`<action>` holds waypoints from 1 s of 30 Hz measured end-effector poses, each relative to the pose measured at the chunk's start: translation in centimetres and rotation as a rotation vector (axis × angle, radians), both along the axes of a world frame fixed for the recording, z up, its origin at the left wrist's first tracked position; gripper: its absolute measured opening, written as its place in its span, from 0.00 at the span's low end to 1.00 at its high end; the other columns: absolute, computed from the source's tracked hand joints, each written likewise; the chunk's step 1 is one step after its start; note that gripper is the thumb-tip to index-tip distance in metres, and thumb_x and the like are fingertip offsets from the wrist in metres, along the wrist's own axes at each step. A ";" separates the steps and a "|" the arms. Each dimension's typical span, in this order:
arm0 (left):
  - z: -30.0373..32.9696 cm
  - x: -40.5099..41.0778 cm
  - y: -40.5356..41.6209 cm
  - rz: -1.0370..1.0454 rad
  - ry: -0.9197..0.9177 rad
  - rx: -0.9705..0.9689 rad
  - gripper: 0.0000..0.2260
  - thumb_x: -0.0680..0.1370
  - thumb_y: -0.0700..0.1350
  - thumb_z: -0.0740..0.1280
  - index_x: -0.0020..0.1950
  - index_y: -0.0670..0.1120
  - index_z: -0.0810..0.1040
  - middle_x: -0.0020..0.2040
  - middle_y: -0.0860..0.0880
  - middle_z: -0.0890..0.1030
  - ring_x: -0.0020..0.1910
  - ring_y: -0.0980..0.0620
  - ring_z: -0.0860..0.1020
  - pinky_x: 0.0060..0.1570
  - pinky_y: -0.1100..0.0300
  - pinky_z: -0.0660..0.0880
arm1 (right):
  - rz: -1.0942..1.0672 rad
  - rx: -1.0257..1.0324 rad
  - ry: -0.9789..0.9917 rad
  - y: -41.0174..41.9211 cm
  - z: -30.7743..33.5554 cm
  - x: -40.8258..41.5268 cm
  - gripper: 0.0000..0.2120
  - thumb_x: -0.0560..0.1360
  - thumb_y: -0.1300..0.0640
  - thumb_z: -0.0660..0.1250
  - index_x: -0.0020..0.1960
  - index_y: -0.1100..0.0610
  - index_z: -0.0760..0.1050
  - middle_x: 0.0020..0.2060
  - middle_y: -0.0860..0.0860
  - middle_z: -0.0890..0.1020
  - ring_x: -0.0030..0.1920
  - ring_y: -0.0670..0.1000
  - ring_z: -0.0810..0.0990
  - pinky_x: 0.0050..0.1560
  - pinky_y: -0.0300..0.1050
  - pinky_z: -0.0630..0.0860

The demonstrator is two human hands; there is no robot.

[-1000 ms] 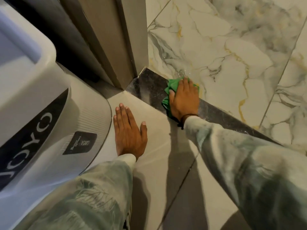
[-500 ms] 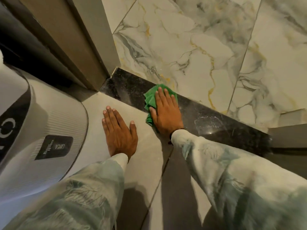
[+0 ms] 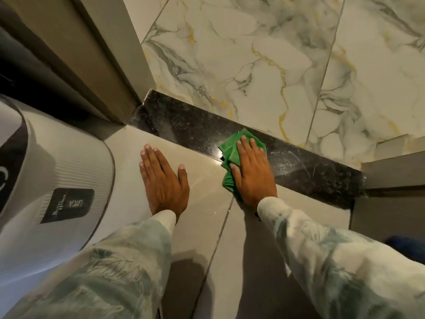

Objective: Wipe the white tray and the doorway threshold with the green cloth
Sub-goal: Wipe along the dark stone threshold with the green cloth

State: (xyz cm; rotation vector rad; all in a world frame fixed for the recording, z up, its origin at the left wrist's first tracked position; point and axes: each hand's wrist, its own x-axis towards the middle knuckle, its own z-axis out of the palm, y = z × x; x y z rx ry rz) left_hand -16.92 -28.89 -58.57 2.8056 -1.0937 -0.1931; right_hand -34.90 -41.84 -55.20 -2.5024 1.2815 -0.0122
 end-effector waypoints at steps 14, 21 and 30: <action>-0.6 0.1 0.1 0.000 -0.013 -0.036 0.36 0.84 0.58 0.50 0.84 0.36 0.48 0.86 0.34 0.50 0.85 0.35 0.51 0.84 0.43 0.48 | -0.411 -0.099 0.024 0.2 -1.0 -6.6 0.29 0.82 0.48 0.52 0.80 0.59 0.57 0.81 0.56 0.60 0.81 0.58 0.56 0.81 0.56 0.52; -1.2 0.4 0.2 -0.002 -0.036 -0.061 0.37 0.84 0.60 0.48 0.84 0.37 0.47 0.85 0.34 0.51 0.84 0.34 0.52 0.83 0.43 0.48 | -1.109 -0.147 -0.062 -5.4 -0.9 -9.4 0.26 0.81 0.56 0.59 0.77 0.62 0.63 0.78 0.59 0.66 0.79 0.61 0.60 0.79 0.59 0.54; -0.5 -0.1 0.1 -0.001 -0.013 -0.082 0.37 0.83 0.59 0.50 0.84 0.35 0.48 0.85 0.33 0.51 0.84 0.33 0.52 0.83 0.41 0.50 | -0.921 -0.264 -0.130 -1.0 -2.3 -11.6 0.27 0.80 0.51 0.57 0.76 0.59 0.65 0.77 0.57 0.69 0.78 0.60 0.64 0.78 0.58 0.55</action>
